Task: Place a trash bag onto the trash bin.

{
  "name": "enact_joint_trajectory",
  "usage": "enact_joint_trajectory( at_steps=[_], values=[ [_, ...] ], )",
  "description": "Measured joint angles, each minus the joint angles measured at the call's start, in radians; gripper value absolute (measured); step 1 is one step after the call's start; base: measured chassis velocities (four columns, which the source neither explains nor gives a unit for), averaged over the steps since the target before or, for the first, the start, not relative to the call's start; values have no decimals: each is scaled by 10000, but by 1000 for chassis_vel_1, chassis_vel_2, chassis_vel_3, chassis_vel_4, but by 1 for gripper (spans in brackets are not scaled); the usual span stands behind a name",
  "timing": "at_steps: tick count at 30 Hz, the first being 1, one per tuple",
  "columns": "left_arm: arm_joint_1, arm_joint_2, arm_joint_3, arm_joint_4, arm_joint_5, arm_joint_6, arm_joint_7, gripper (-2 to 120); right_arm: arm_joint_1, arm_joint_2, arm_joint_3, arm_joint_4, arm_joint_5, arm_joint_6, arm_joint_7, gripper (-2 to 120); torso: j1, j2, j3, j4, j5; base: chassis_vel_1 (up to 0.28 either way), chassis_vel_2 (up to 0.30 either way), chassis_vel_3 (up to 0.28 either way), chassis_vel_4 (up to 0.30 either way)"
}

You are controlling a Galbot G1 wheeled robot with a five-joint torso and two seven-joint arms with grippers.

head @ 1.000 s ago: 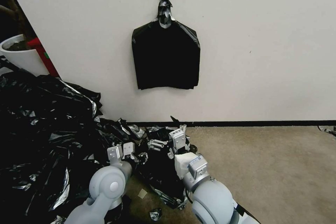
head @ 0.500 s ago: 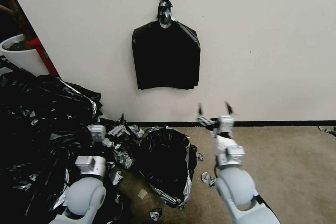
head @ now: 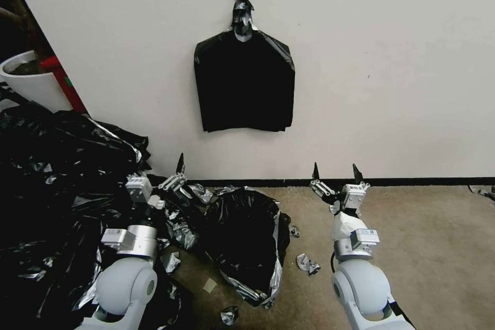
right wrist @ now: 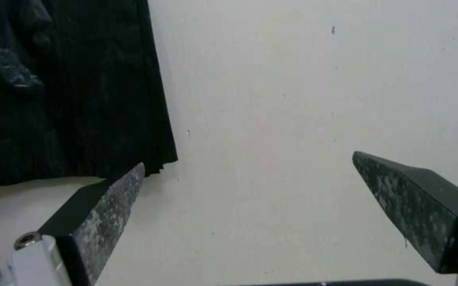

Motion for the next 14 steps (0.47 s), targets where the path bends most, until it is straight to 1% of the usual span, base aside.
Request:
enact_joint_trajectory(
  at_steps=[14],
  values=[
    [-5, 16, 20, 0, -31, -74, -59, 100, 15, -11, -38, 26, 9, -40, -1, 100, 0, -1, 0, 0, 0, 0, 0, 0, 0]
  ],
)
